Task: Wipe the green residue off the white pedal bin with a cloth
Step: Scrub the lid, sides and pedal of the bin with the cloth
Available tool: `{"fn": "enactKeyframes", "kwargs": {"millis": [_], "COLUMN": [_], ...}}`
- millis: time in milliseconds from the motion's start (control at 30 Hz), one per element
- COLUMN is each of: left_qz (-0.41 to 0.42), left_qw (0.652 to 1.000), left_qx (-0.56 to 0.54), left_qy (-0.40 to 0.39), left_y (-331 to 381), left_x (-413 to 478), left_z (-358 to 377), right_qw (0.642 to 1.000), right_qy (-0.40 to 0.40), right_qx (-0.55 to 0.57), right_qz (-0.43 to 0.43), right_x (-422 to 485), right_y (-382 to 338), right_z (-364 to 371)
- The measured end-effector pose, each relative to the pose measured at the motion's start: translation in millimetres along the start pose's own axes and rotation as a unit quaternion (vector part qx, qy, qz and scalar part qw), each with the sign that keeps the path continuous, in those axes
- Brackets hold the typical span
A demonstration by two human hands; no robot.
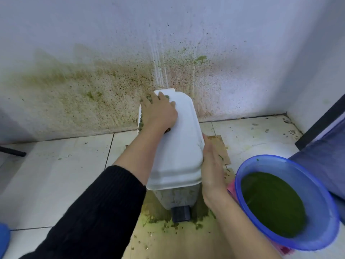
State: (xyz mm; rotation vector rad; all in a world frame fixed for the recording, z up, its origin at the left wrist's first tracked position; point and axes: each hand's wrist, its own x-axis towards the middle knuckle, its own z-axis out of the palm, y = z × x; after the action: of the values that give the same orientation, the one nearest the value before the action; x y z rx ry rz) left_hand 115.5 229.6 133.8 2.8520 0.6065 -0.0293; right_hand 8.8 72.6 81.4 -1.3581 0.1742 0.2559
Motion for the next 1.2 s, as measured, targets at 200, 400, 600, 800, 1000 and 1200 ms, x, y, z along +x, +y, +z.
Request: {"fn": "enactKeyframes", "kwargs": {"millis": [200,400,600,800,1000,1200], "left_qz": [0.224,0.130,0.180,0.257,0.335,0.175], "left_qw": [0.970,0.971,0.970,0.948,0.929,0.964], "left_qx": [-0.082,-0.194,-0.163,-0.190,-0.161,-0.199], "left_qy": [-0.052,0.056,0.023,0.014,-0.008,0.036], "left_y": [-2,13,19,4,-17,-18], "left_x": [-6,8,-5,-85,-154,-123], "left_z": [3,-2,0,7,10,-6], "right_qw": [0.993,0.990,0.988,0.984,0.982,0.984], "right_qy": [0.052,0.045,0.051,0.074,0.079,0.052], "right_qx": [0.096,0.127,0.142,0.164,0.173,0.170], "right_qz": [-0.041,-0.032,-0.023,-0.003,0.012,0.017], "right_x": [3,4,7,7,5,5], "right_y": [7,9,7,8,11,7], "right_z": [8,8,8,7,7,7]}}
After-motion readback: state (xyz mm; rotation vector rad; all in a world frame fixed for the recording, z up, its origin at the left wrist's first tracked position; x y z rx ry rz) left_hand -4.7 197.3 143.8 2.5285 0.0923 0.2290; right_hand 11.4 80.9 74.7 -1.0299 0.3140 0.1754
